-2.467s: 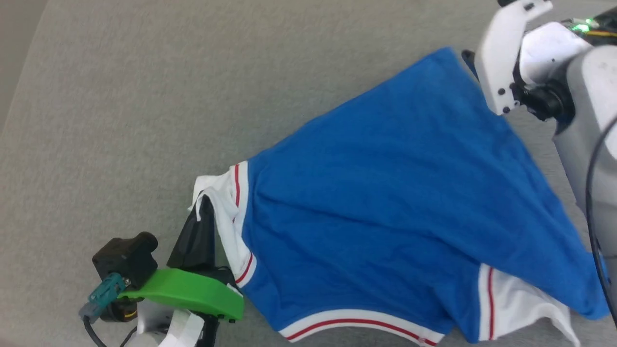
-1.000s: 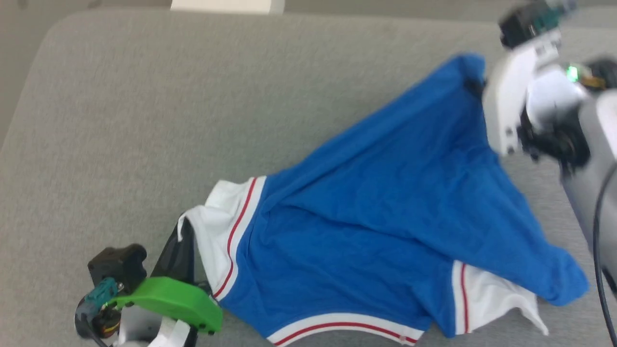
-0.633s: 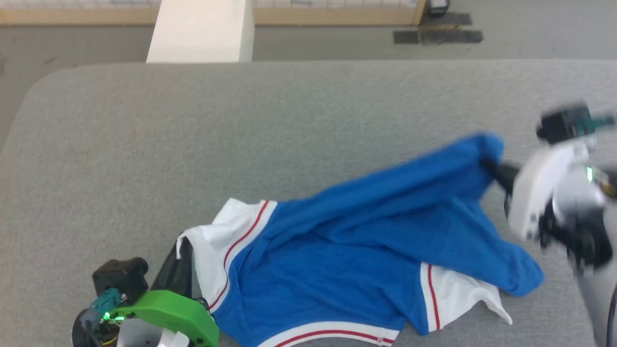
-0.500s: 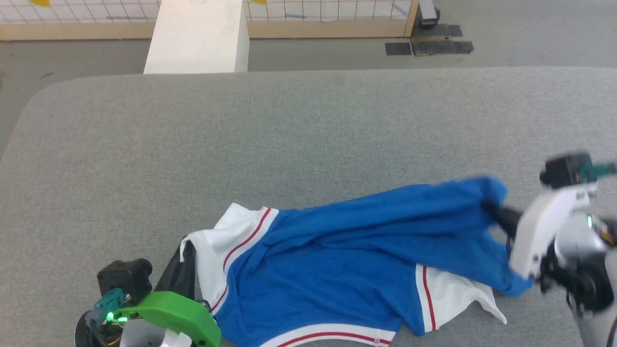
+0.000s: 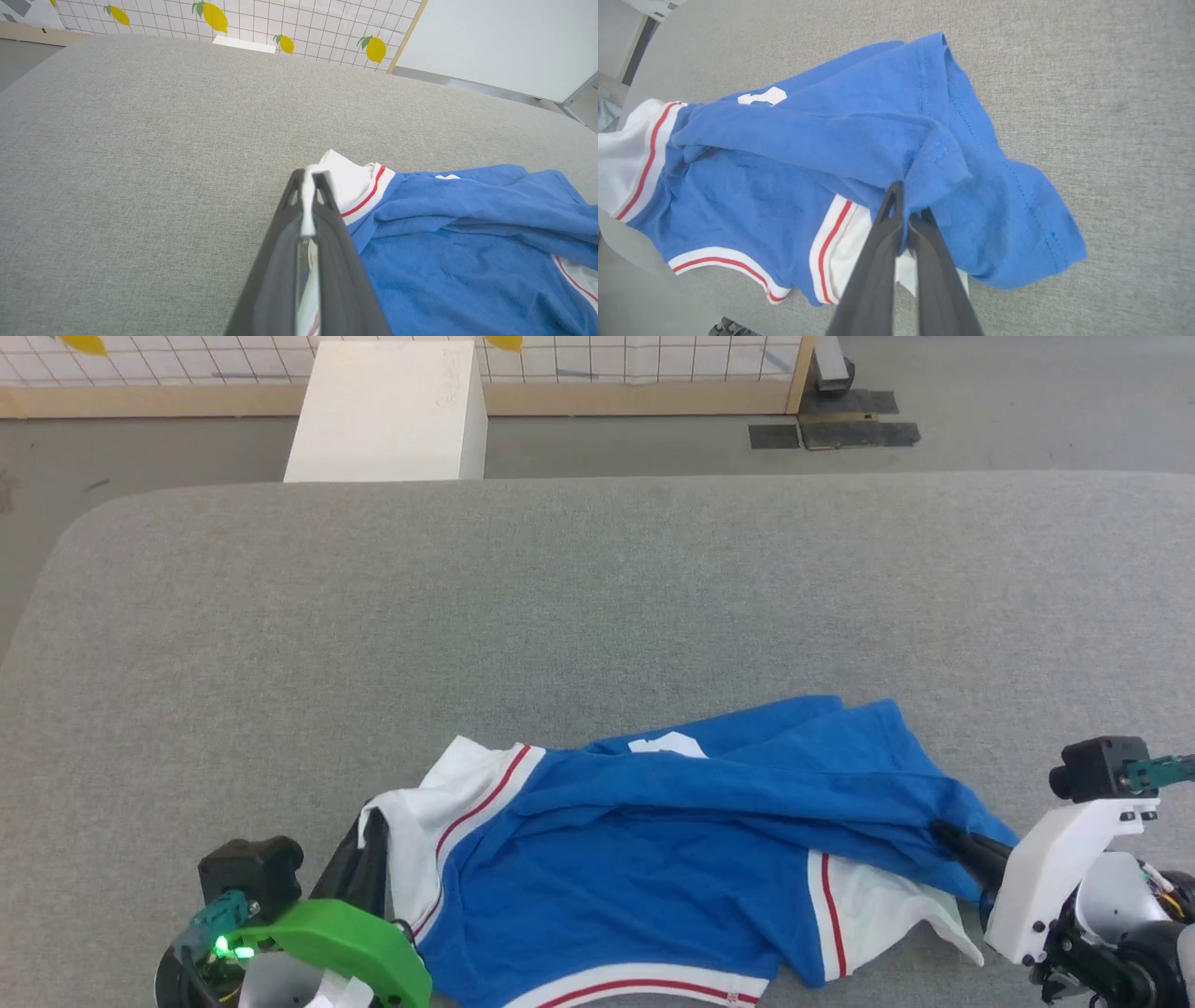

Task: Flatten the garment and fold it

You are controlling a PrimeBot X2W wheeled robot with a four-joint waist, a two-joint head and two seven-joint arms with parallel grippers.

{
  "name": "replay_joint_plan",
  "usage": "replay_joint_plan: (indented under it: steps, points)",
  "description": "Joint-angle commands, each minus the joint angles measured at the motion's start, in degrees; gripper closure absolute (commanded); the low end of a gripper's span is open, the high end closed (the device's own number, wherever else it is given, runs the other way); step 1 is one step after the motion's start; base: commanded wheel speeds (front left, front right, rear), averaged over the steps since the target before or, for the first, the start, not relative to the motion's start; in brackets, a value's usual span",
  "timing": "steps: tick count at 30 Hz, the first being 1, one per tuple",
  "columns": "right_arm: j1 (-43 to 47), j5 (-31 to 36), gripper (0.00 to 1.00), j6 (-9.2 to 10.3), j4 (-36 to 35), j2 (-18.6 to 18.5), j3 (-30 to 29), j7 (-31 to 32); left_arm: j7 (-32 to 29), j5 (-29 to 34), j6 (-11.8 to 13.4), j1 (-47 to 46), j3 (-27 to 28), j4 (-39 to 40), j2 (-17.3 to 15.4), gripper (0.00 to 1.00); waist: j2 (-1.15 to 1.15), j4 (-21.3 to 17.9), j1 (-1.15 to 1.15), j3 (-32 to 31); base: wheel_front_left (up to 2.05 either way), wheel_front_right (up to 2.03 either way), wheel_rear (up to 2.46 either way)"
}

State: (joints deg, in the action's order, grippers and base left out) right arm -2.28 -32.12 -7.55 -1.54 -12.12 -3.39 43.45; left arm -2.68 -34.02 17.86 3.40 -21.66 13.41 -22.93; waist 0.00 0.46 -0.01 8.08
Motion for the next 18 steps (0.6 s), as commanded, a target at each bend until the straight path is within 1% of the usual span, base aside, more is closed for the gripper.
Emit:
replay_joint_plan:
  steps: [1, 4, 9, 15, 16, 18]
  points:
    - [-0.95, 0.17, 1.00, 0.06, -0.68, 0.04, -0.13, 0.26, 0.40, -0.50, -0.58, -1.22, 0.18, -0.18, 0.15, 1.00, 0.00, 0.06, 0.01, 0.26, 0.00, 0.00, 0.00]
    - [-3.75, -0.03, 1.00, 0.06, -1.22, -1.10, 0.33, 0.79, 0.36, -1.25, -2.09, -3.31, 0.75, -0.29, -0.44, 1.00, 0.00, 0.18, 0.01, 0.68, 0.00, 0.00, 0.00]
    - [-11.38, -1.40, 1.00, 0.06, -1.52, -3.66, 1.28, 2.78, -1.43, -2.15, -5.89, -10.09, 1.85, -1.73, -3.06, 1.00, 0.00, 0.40, 0.01, 0.82, 0.00, 0.00, 0.00]
    - [-20.71, -3.41, 1.00, 0.06, -0.95, -7.57, 1.38, 5.46, -5.09, -2.57, -10.45, -21.14, 2.95, -4.35, -6.68, 1.00, 0.00, 0.80, 0.01, 0.08, 0.00, 0.00, 0.00]
    - [-23.28, -3.93, 1.00, 0.06, -0.79, -8.70, 1.18, 6.02, -6.19, -2.34, -11.65, -25.03, 3.33, -5.26, -7.86, 1.00, 0.00, 0.89, 0.01, -0.45, 0.00, 0.00, 0.00]
    - [-25.49, -4.65, 1.00, 0.06, -0.54, -9.49, 0.83, 6.44, -6.99, -2.30, -12.50, -28.86, 3.74, -5.76, -8.43, 1.00, 0.00, 0.98, 0.01, -1.18, 0.00, 0.00, 0.00]
